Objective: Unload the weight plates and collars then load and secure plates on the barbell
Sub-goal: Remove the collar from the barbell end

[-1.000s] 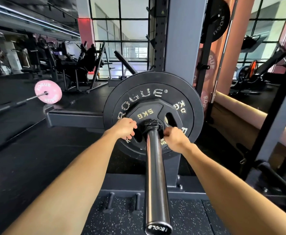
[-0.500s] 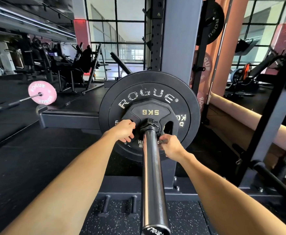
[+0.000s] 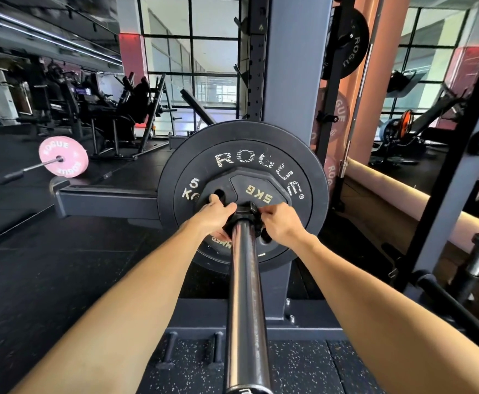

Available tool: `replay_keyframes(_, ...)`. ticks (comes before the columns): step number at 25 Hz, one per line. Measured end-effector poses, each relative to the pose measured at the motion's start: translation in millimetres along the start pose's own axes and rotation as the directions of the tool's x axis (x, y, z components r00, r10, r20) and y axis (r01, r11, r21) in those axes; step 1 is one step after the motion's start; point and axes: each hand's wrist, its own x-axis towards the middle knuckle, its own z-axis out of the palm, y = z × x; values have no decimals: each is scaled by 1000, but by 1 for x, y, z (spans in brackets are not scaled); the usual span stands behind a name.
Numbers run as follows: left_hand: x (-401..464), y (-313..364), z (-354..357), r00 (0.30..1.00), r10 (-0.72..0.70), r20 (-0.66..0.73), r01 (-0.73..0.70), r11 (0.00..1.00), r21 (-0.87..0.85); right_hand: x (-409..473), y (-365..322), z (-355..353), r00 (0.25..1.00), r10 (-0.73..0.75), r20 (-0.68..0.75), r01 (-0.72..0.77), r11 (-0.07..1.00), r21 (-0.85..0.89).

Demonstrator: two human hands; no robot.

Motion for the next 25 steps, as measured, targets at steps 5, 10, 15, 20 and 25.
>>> replay_keyframes(5,-1,-1,5,999,-33,38,37,994,-104,8,-11,-4,993,116,-26,-117,993,-29)
replay_keyframes(10,-5,-4,8,998,-49,37,53,992,-116,20,-32,10,994,96,-49,-105,961,-255)
replay_keyframes(15,-6,-4,16,993,-81,92,98,975,-201,31,-36,18,973,229,-16,-224,934,-277)
replay_keyframes(20,-5,-8,29,987,-97,128,141,905,-402,33,-30,18,985,166,36,-152,957,-248)
replay_keyframes(25,-1,-6,32,995,-64,82,98,843,-528,31,-24,9,994,81,76,-61,971,-229)
